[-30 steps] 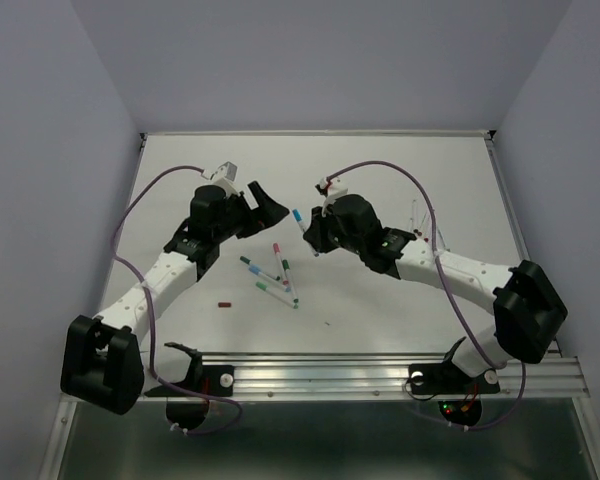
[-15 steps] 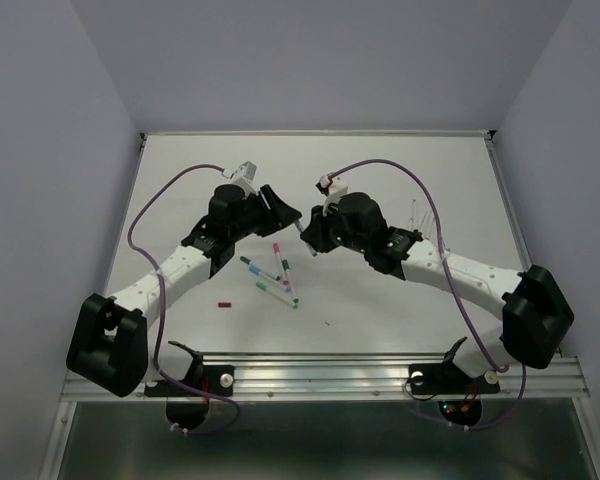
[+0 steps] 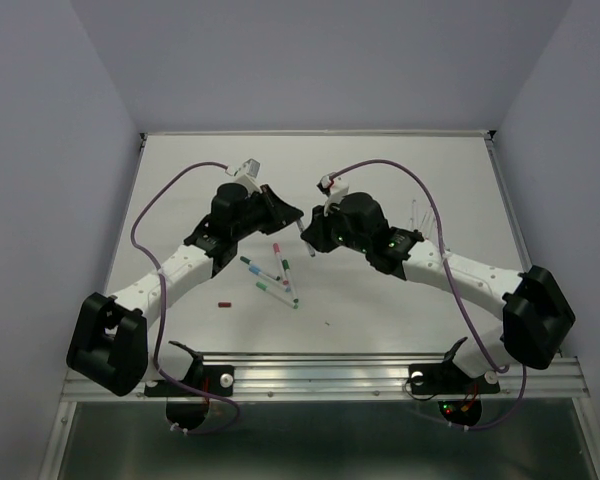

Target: Open the pen caps

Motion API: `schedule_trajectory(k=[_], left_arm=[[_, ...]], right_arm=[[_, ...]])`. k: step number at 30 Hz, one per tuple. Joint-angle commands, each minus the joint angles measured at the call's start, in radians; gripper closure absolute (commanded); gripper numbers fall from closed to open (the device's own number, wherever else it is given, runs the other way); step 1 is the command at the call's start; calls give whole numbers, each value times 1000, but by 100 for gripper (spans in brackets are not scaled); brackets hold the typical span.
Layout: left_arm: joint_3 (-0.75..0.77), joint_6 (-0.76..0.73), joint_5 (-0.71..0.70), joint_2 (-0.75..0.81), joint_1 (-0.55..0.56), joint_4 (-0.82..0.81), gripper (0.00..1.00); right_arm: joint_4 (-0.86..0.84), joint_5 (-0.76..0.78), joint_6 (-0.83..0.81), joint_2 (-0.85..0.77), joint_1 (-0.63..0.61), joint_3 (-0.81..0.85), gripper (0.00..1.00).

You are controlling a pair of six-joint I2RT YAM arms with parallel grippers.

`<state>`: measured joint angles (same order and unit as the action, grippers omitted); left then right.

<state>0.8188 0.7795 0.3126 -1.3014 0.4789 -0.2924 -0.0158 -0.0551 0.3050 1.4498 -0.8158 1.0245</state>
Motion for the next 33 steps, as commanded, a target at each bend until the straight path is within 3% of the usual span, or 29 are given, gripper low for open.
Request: schedule_trajectory(k=[1,8,13,19,22,27,30,33], left_arm=[[29,-22,-53,10,3,-33,100],[101,-45,-294,5,1,42,100],[186,-37,-334,-41,-52,48,100],[215,-2,-429,-59,-69,53,100],[204,23,-414,-62,-86,38,100],[165,17,-317,-59,-86,24,100],[131,17,-239,-39,-85,24,100],[96,24,-190,-22,-68,18,100]], right_arm=[[-27,-148,-36,-19,1,-30,99],[52,-449,-86,12,-31,-119,99],[50,-514,-58,-29,-101,-245,99],[-84,-572,75,-124,-144,-414,99],[-104,-530,117,-157,-144,-437,99],[-33,-235,92,-213,-144,-362,97],[-16,-82,24,-229,-125,-272,83],[-19,41,-15,-198,-102,-179,59]])
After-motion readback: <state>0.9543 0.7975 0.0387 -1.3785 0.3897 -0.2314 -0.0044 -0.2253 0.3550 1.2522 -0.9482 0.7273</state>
